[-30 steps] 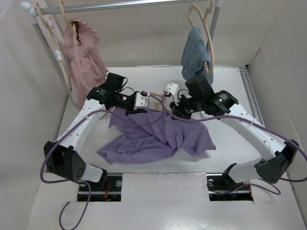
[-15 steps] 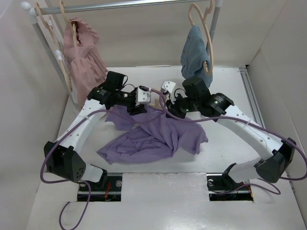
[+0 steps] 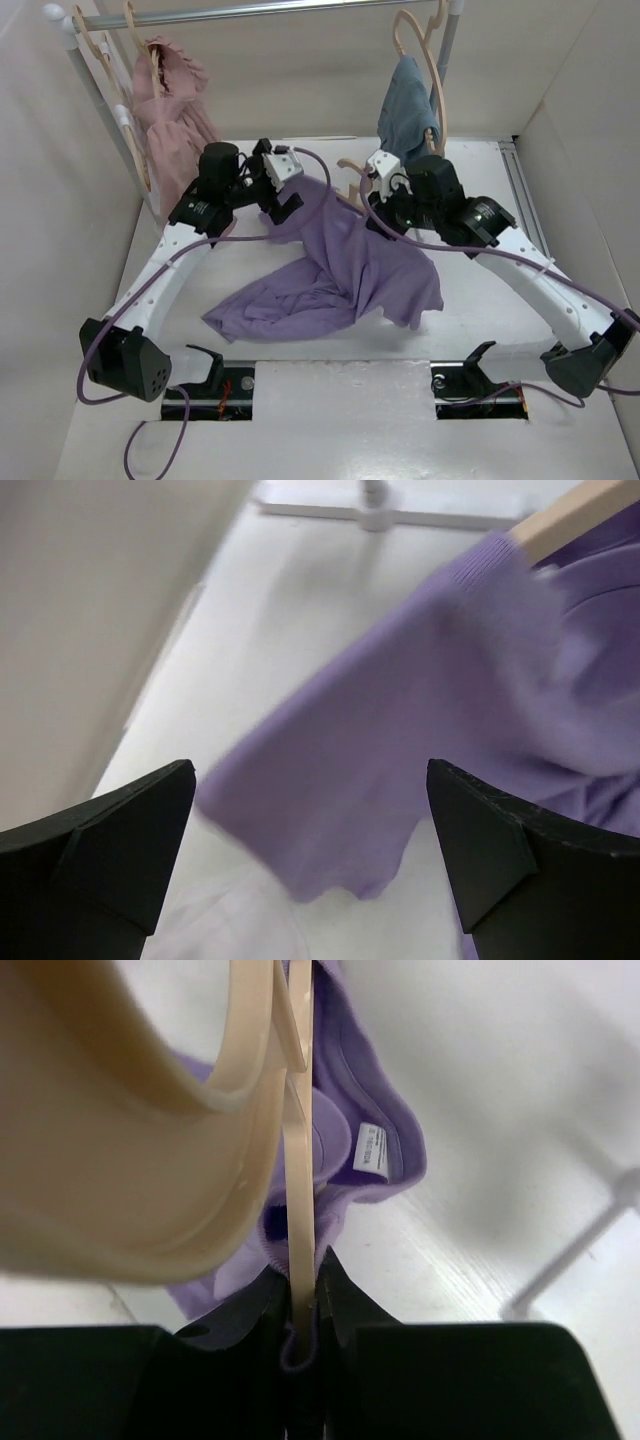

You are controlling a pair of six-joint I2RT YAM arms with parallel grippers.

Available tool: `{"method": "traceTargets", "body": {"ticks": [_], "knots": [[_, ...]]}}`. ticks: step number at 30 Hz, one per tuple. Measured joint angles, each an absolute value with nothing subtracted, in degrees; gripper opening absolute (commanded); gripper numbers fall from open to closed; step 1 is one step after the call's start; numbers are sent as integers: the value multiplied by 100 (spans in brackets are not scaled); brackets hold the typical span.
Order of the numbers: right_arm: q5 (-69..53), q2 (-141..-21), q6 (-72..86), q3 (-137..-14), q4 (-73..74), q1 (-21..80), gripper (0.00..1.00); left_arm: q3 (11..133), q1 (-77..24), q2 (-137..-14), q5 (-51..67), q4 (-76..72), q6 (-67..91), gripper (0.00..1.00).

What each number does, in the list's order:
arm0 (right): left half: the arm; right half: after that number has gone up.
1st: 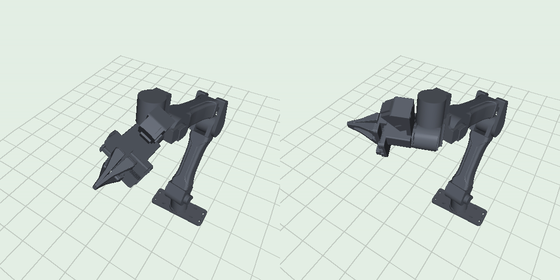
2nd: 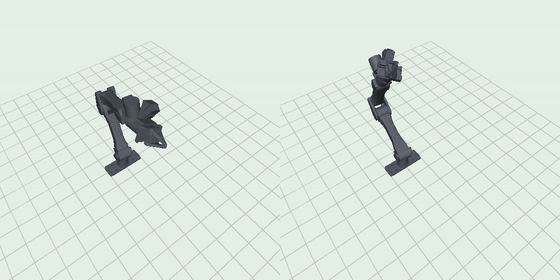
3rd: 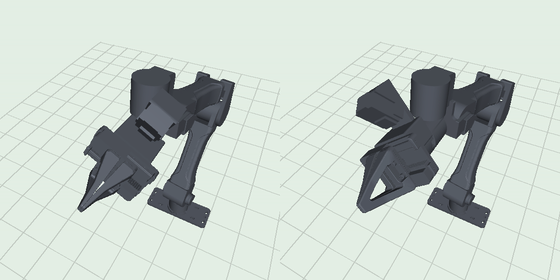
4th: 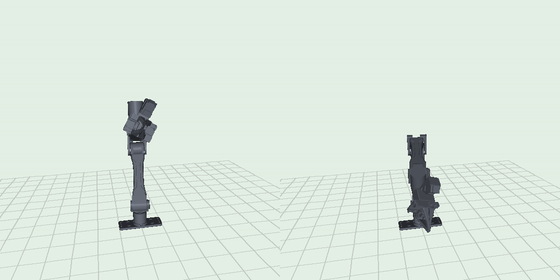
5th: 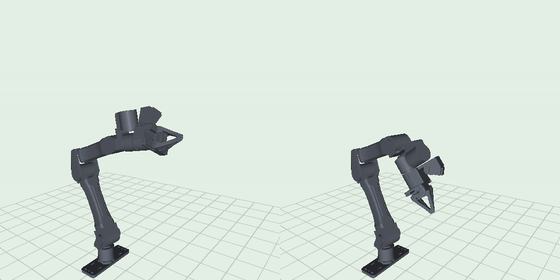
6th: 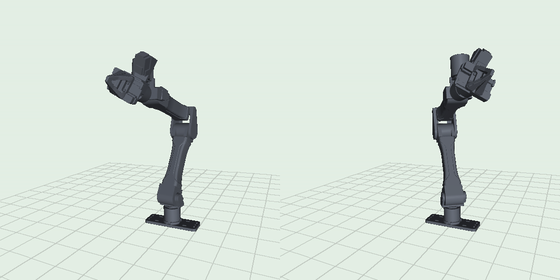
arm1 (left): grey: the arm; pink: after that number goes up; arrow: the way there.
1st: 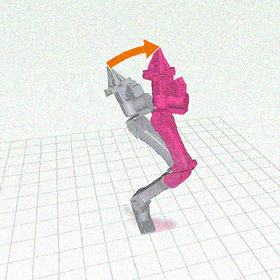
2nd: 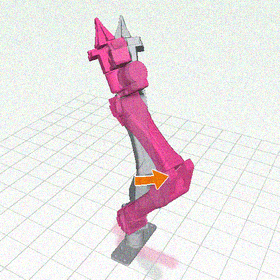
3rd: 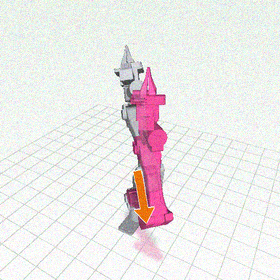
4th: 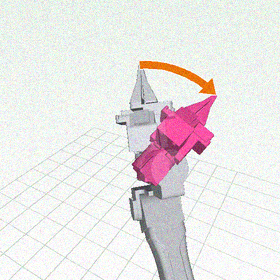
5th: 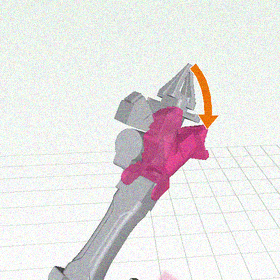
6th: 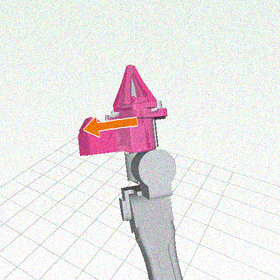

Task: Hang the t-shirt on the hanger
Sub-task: Hang the hanger with tshirt onto the clothesline

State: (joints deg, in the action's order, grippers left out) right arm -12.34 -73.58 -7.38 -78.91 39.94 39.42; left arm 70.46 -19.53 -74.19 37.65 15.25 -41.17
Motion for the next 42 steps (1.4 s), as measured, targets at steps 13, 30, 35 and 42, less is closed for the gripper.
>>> {"method": "traceTargets", "body": {"ticks": [13,30,35,42], "knots": [[349,-8560,-226,-11821,4901,3839,0,6615,-1874,-6622,1800,-449,-1022,100],[1173,-10715,-12,-13537,3548,3304,0,5806,-1876,-6202,1953,-305,-642,100],[1227,-10967,-1,-13957,3118,3291,0,5649,-1876,-6010,1931,-307,-666,100],[1194,-11098,305,-14105,2711,3103,0,5463,-1874,-5885,1855,-316,-703,100]]}}
